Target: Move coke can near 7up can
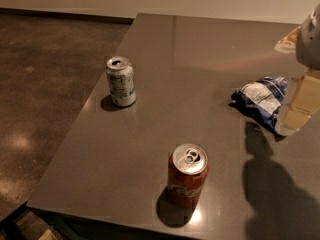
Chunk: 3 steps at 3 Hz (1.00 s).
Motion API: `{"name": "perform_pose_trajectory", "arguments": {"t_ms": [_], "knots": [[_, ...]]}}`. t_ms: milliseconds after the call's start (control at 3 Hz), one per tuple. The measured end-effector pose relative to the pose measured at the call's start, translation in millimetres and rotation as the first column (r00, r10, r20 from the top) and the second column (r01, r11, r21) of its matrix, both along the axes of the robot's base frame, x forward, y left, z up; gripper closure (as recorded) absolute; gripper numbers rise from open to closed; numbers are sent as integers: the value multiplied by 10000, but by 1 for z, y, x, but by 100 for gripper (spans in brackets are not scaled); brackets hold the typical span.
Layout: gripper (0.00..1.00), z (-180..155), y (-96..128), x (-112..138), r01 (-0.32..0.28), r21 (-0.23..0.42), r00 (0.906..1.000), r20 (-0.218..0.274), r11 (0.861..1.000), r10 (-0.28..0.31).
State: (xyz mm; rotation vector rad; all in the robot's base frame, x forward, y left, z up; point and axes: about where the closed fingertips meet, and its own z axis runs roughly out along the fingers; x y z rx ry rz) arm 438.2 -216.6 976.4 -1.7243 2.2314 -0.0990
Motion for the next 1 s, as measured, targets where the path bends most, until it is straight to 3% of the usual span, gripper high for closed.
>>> {"name": "perform_pose_trajectory", "arguments": {"t_ms": [667,1000], "knots": [[0,3,2,0,-60,144,10000,11,9999,60],[0,2,9,-8,-456,832,9988,-133,9955,469]]}}
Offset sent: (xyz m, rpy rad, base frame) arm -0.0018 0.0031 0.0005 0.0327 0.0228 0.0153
